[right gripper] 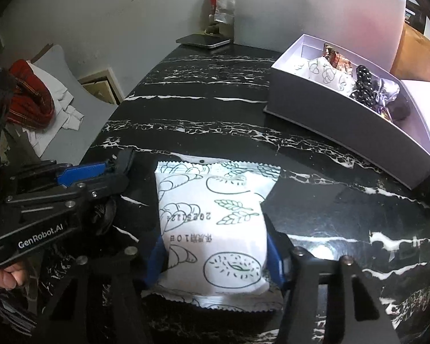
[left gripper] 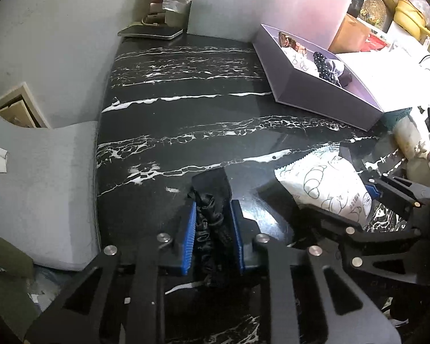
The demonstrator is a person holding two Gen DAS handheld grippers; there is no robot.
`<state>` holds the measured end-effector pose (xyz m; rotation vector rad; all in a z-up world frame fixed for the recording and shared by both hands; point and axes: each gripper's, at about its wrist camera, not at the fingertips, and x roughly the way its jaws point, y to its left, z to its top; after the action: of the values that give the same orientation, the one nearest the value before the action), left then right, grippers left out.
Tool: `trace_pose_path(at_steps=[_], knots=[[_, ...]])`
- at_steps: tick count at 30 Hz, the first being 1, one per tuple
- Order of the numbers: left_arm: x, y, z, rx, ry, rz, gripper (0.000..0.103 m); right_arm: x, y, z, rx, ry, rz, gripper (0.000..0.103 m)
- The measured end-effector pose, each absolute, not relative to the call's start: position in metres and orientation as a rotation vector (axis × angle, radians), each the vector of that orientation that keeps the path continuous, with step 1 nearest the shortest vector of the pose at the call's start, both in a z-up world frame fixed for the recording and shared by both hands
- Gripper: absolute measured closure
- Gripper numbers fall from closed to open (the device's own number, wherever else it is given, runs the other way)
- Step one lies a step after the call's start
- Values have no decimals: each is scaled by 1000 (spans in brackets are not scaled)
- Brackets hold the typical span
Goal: Organize objects
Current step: 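Lift and carry the scrunchie with the left tool while the right tool carries the packet toward the box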
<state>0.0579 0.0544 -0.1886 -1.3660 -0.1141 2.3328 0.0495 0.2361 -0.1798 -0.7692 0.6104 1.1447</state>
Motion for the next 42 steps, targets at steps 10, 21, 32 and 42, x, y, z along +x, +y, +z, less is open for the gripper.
trace_pose_path(at_steps=[10,21,32,42], knots=[[55,45,-177,-1421,-164,2332,90,43,236,-175,-769,659,1156,49],[60,32,-145,-1427,-146,2328,91,20,227,-150,-769,664,1194,49],[61,33,-95,-1401,-90,2300,91,11,218,-113,-780,671,1200,49],[68,69,-57,-1335,-27,2219,91,18,189,-83,-730,669,1159,49]])
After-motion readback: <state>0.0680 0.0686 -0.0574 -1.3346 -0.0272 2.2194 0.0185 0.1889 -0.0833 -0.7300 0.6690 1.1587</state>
